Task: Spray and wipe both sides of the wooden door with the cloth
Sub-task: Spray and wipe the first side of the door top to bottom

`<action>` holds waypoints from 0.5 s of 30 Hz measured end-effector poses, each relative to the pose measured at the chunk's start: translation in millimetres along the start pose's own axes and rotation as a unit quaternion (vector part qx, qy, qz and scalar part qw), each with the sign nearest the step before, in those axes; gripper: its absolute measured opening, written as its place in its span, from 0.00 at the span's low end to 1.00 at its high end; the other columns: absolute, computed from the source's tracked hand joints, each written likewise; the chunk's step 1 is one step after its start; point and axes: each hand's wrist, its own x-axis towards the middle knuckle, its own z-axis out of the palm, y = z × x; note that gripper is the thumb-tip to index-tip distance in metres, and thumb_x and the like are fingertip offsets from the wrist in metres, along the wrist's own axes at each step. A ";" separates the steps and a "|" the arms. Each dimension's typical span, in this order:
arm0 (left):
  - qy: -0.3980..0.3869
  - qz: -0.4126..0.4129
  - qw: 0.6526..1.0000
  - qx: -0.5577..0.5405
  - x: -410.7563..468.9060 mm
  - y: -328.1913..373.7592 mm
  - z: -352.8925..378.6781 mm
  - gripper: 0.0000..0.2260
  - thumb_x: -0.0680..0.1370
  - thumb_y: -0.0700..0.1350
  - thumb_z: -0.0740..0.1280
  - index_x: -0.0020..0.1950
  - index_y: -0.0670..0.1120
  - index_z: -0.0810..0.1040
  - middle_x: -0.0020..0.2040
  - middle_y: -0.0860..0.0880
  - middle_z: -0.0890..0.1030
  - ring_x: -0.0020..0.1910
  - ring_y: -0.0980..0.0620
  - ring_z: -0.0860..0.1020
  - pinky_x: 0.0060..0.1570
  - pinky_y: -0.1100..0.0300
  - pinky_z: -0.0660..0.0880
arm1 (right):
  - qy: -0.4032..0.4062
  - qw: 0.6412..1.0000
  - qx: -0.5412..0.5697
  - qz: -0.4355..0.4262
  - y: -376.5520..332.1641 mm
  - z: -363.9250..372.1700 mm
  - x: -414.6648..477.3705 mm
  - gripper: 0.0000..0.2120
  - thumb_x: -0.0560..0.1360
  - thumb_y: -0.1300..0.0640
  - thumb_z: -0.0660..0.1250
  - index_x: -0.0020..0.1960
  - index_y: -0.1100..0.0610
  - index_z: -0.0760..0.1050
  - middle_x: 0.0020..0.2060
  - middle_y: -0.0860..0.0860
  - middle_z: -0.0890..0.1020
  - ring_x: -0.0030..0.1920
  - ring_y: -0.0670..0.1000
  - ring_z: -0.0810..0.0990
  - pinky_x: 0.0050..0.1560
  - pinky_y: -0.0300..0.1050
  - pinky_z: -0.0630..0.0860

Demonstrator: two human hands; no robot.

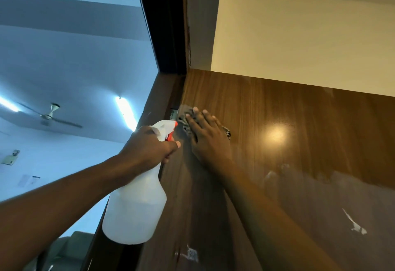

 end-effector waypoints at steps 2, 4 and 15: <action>-0.001 -0.005 1.000 0.008 -4.6 -7.2 -7.0 0.14 0.74 0.54 0.68 0.47 0.42 0.79 0.39 0.46 0.82 0.37 0.50 0.81 0.44 0.60 0.74 | -0.020 0.999 -0.002 -0.031 0.6 0.7 -23.2 0.26 0.84 0.44 0.53 0.81 0.45 0.53 0.81 0.46 0.53 0.81 0.51 0.48 0.77 0.48 0.39; -0.001 -0.006 1.000 0.002 -8.0 -15.5 -14.1 0.14 0.74 0.54 0.69 0.47 0.43 0.79 0.39 0.46 0.83 0.37 0.50 0.82 0.46 0.58 0.75 | -0.025 0.999 -0.008 -0.033 12.7 -2.3 -38.8 0.27 0.84 0.44 0.53 0.81 0.44 0.52 0.81 0.46 0.52 0.80 0.50 0.48 0.78 0.50 0.42; 0.019 -0.005 1.000 -0.025 -10.8 -26.1 -12.0 0.15 0.72 0.53 0.71 0.50 0.42 0.78 0.38 0.47 0.83 0.34 0.52 0.82 0.47 0.56 0.78 | 0.033 0.999 -0.004 0.024 -49.4 11.8 51.6 0.25 0.85 0.47 0.53 0.80 0.48 0.58 0.81 0.50 0.56 0.81 0.55 0.50 0.78 0.52 0.42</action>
